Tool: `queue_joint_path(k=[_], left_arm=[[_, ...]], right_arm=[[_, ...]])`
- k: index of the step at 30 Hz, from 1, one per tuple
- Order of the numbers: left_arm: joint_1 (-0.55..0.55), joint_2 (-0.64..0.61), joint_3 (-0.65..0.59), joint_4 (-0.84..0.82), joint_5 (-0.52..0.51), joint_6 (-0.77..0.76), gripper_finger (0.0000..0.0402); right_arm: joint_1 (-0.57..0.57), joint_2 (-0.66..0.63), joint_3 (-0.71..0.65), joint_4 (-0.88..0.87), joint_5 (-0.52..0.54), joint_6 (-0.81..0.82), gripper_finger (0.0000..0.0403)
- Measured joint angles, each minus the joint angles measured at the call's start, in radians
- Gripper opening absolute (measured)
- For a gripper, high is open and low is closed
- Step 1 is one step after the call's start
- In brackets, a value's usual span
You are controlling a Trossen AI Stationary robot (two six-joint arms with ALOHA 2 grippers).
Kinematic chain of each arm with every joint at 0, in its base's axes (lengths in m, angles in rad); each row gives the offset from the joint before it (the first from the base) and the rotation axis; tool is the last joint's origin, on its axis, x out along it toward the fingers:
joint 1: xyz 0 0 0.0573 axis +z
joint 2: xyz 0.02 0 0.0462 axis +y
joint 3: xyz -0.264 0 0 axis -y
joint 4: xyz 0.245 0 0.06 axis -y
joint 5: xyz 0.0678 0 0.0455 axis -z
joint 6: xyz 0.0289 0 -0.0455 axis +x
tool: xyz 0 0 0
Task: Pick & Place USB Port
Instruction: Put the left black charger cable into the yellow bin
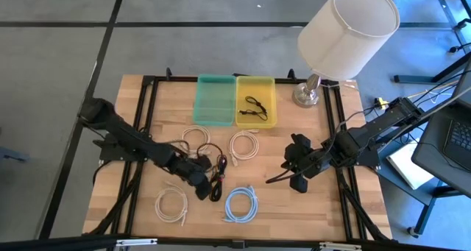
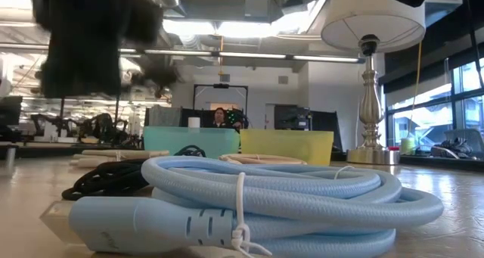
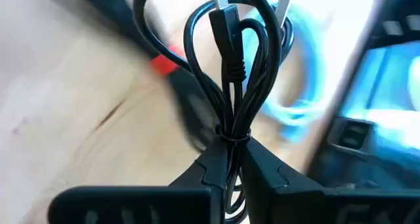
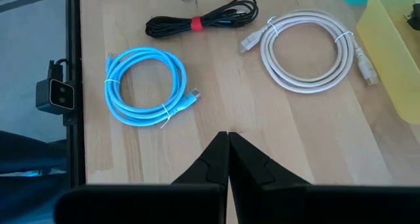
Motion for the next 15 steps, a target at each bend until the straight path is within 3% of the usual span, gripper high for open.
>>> queue_joint_path(k=[4,7,9,11,15], left_arm=[[0.023,-0.144,0.077,-0.02,-0.141,0.193,0.0018],[0.055,-0.237,0.1,0.056,-0.271,0.42,0.0018],[0.09,-0.276,0.1,0.157,-0.307,0.578,0.0018],[0.139,-0.303,0.1,0.288,-0.285,0.697,0.0018],[0.242,-0.308,0.101,0.466,-0.099,0.873,0.0018]], right_arm=[[-0.011,-0.001,0.037,0.006,0.038,-0.017,0.0007],[-0.021,-0.001,0.082,0.04,0.137,-0.076,0.0007],[-0.036,-0.001,0.112,0.121,0.209,-0.148,0.0008],[-0.059,-0.001,0.139,0.216,0.239,-0.261,0.0012],[-0.122,-0.001,0.205,0.378,0.232,-0.438,0.0027]])
